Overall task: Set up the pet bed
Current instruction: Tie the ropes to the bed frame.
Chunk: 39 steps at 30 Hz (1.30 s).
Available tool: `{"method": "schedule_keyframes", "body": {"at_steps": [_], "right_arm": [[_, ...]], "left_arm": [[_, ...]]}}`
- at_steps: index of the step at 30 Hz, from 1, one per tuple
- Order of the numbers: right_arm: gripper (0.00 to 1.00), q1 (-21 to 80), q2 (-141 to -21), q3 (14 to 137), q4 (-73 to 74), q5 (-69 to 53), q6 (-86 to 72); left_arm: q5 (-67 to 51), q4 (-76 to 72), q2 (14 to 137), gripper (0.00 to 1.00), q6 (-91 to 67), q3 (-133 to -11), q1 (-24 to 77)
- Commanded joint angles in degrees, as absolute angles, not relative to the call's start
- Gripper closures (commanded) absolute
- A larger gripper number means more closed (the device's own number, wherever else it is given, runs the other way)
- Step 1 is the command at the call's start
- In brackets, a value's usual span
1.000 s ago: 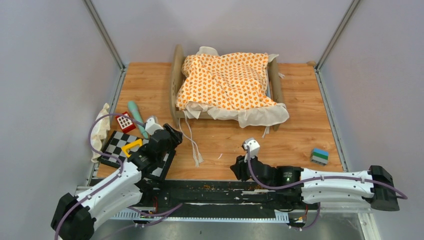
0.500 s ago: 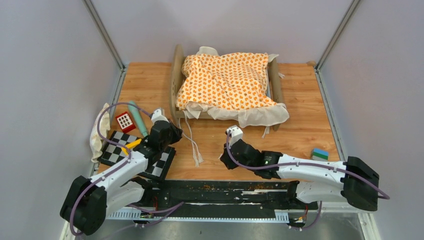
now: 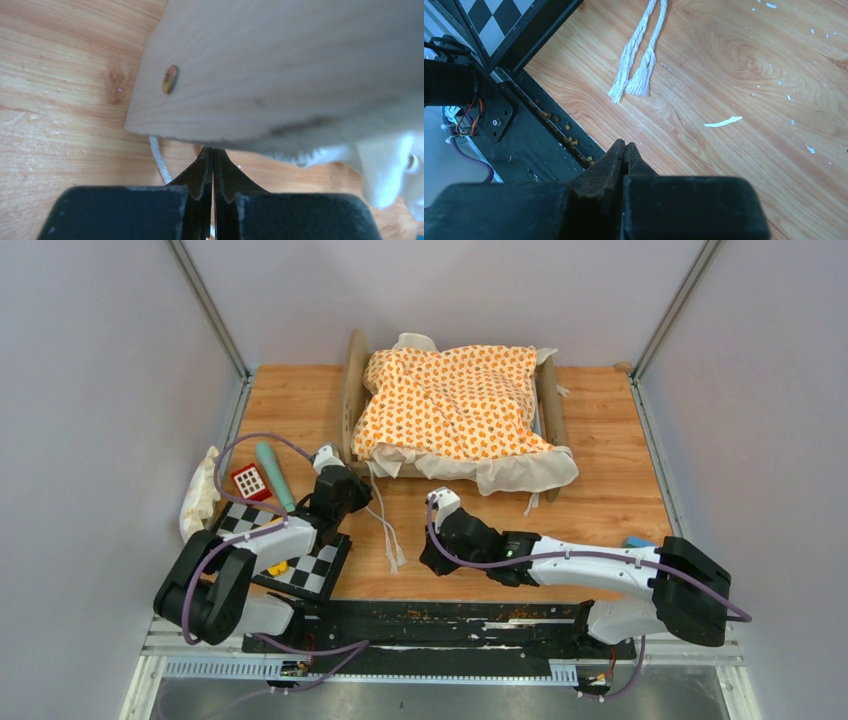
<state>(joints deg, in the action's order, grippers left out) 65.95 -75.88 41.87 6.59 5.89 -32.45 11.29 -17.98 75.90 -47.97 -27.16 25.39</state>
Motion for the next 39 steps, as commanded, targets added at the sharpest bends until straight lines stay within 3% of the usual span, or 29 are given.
{"method": "schedule_keyframes", "body": {"at_steps": [1,9,22,39], "right_arm": [[1.0,65.91,-74.93,42.28,4.64,5.46,-32.17],[1.0,65.9,-74.54,41.44,4.71,6.42,-32.68],[1.0,65.87,-79.35,44.16,3.5,8.8,-33.41],[1.0,64.59,-96.38,53.57,-5.11,5.64,-33.99]], "left_arm": [[15.17,-24.86,79.31,1.0,-50.38,-27.82,25.05],[14.89,-30.05,86.72,1.0,-53.62,-27.2,25.05],[15.19,-30.34,89.02,1.0,-56.42,-21.26,25.05],[14.54,-30.62,88.3,1.0,-56.1,-18.83,25.05]]}}
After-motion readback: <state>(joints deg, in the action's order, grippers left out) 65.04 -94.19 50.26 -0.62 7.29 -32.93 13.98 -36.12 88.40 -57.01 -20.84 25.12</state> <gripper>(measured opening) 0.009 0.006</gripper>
